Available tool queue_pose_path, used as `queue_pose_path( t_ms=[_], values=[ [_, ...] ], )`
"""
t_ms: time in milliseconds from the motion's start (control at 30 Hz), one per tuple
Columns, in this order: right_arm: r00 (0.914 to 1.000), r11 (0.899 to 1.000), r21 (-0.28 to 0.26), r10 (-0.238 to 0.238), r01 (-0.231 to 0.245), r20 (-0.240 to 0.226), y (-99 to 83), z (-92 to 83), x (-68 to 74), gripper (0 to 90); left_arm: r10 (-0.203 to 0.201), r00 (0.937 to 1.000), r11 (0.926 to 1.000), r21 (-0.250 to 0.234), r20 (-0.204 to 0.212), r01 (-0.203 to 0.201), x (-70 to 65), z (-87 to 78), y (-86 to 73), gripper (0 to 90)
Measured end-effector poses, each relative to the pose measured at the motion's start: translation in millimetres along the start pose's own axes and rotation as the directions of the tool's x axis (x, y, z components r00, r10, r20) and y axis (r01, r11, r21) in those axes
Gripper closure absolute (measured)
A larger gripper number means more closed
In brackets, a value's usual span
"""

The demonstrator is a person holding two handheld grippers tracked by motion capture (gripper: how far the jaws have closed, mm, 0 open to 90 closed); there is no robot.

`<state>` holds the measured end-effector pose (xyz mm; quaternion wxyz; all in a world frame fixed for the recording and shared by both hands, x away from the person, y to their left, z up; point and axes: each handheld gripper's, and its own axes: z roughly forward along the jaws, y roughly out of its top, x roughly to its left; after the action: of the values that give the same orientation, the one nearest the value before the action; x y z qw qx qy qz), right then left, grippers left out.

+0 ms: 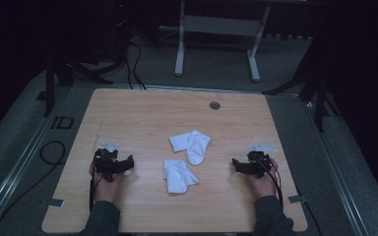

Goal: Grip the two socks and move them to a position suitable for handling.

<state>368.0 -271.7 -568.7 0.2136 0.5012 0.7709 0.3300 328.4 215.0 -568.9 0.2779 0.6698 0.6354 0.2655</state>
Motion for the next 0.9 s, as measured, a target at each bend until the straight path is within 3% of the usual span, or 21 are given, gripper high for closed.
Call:
queue_pose_path(
  t_ms=[200, 367, 567, 700, 767, 800, 900],
  values=[
    [0.9999, 1.000, -0.010, 0.011, -0.011, 0.013, -2.5, -4.0, 3.5, 18.7, 0.000, 1.0000, 1.0000, 0.001, 0.000, 0.000, 0.0, 0.0, 0.0, 14.0],
    [0.9999, 1.000, 0.017, -0.011, 0.011, -0.003, -1.7, -12.8, 12.6, 47.2, 0.000, 1.0000, 1.0000, 0.000, 0.001, 0.000, 0.0, -0.2, -0.1, 14.0],
    [0.9972, 0.997, 0.021, -0.068, 0.069, -0.033, 0.9, -19.3, 24.0, 58.5, 0.000, 1.0000, 1.0000, 0.001, 0.001, 0.000, 0.0, -0.2, -0.1, 14.0],
    [0.9896, 0.993, 0.005, -0.116, 0.117, -0.085, 4.1, -26.8, 40.0, 63.7, 0.000, 1.0000, 1.0000, 0.001, 0.001, 0.000, 0.0, -0.2, -0.1, 14.0],
    [0.9800, 0.987, -0.008, -0.161, 0.161, -0.117, 5.1, -31.3, 57.2, 65.9, 0.000, 1.0000, 1.0000, 0.001, 0.001, 0.000, 0.0, -0.2, -0.1, 14.0],
    [0.9800, 0.987, -0.008, -0.161, 0.161, -0.117, 5.1, -31.3, 57.2, 65.9, 0.000, 1.0000, 1.0000, 0.001, 0.001, 0.000, 0.0, -0.2, -0.1, 14.0],
    [0.9610, 0.977, -0.030, -0.212, 0.210, -0.178, 8.3, -36.4, 81.8, 66.0, 0.000, 1.0000, 1.0000, 0.001, 0.001, 0.000, 0.0, -0.2, -0.1, 14.0]
  ],
)
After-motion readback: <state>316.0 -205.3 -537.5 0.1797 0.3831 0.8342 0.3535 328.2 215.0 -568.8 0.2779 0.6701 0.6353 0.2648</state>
